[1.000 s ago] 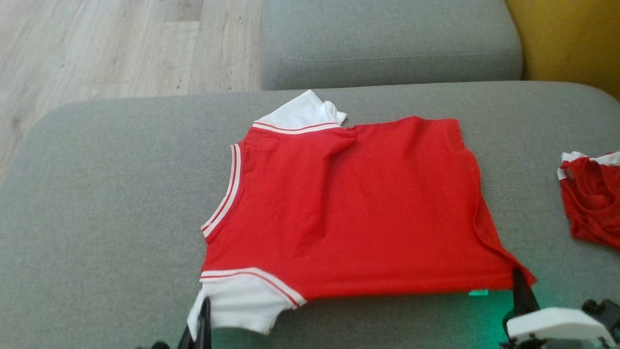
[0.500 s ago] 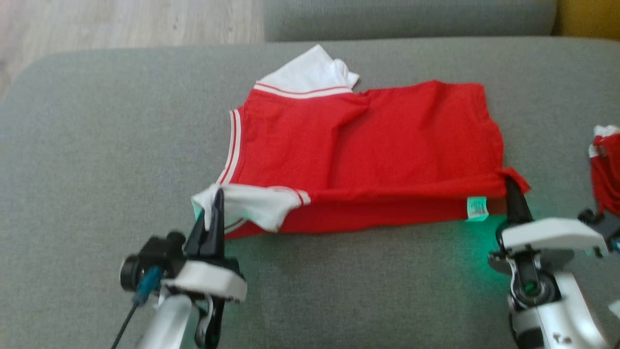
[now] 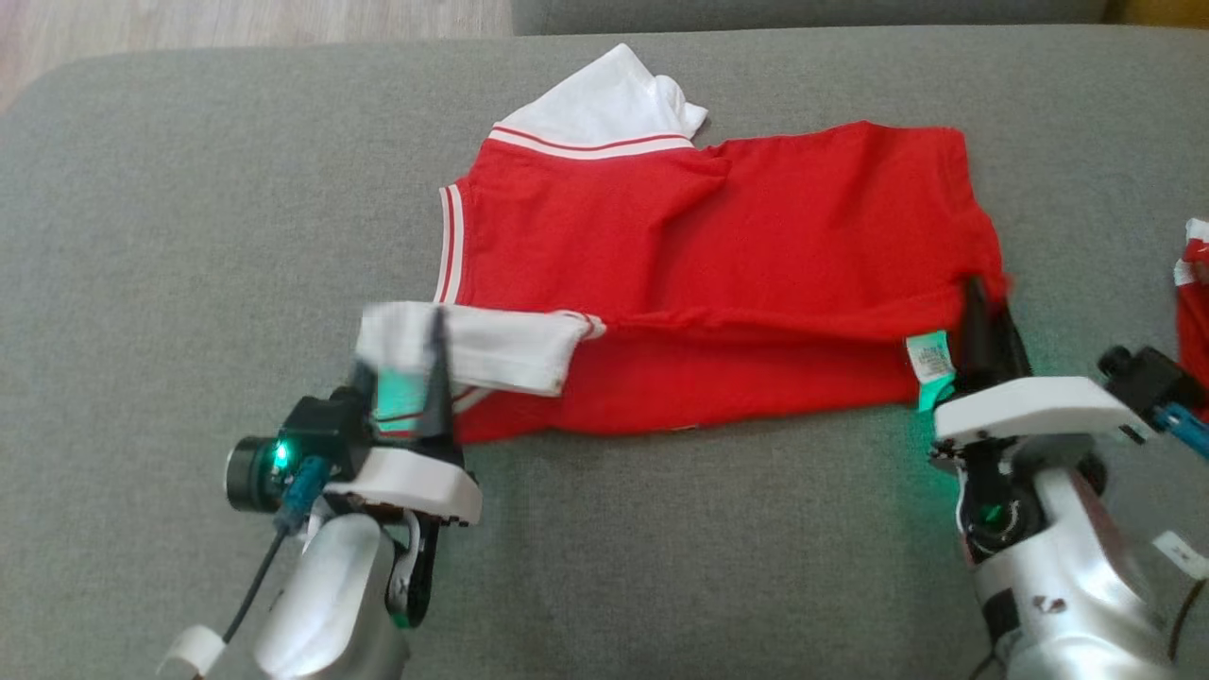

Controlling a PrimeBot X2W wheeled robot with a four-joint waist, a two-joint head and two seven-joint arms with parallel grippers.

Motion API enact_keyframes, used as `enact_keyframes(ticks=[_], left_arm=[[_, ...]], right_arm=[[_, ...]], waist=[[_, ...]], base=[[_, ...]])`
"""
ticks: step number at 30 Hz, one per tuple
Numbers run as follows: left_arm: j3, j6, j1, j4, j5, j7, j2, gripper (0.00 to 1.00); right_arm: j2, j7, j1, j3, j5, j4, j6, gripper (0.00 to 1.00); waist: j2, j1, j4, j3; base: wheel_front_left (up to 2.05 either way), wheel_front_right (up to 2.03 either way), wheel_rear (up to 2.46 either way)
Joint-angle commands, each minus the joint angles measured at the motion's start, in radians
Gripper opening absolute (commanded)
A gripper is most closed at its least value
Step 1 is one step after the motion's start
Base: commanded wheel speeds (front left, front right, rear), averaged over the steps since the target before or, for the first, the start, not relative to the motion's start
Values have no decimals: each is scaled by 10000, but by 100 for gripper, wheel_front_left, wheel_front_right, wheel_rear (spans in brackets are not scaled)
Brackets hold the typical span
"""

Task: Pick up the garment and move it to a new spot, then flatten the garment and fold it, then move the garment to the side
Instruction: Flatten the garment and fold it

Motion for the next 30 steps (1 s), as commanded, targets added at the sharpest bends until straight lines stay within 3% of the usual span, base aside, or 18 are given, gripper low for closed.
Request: enact_keyframes(ticks=[1,6,11,15,21,30], left_arm=[[394,125,-286,-479,256,-62,103,100],[720,537,377,-1092,1083,-63,103,100],[935,642,1267,-1523,1537,-63,103,100],[1012,728,1946,-1789,1653,-63,103,100],[1018,813,2885,-1931,1542,-63,103,100],[1088,838,3718,-1936,1293,-63,103,100]], right_arm=[[-180,-501,-283,498,-816,-309,-7,100],[-443,-1180,160,596,-3321,-480,-7,100],[-364,-1216,966,-149,-5939,-1479,-7,100],[-188,-1218,1659,-512,-7256,-1963,-7,100],[-68,-1219,2383,-741,-8031,-2082,-7,100],[-39,-1220,2992,-691,-7719,-1882,-7,100]], waist=[[0,-1,-6,-45],[0,-1,-30,-258],[0,-1,-26,-516],[0,-1,-8,-778],[0,-1,-16,-1243],[0,-1,-84,-1678]], base=[[0,0,0],[0,0,0],[0,0,0],[0,0,0],[0,0,0],[0,0,0]])
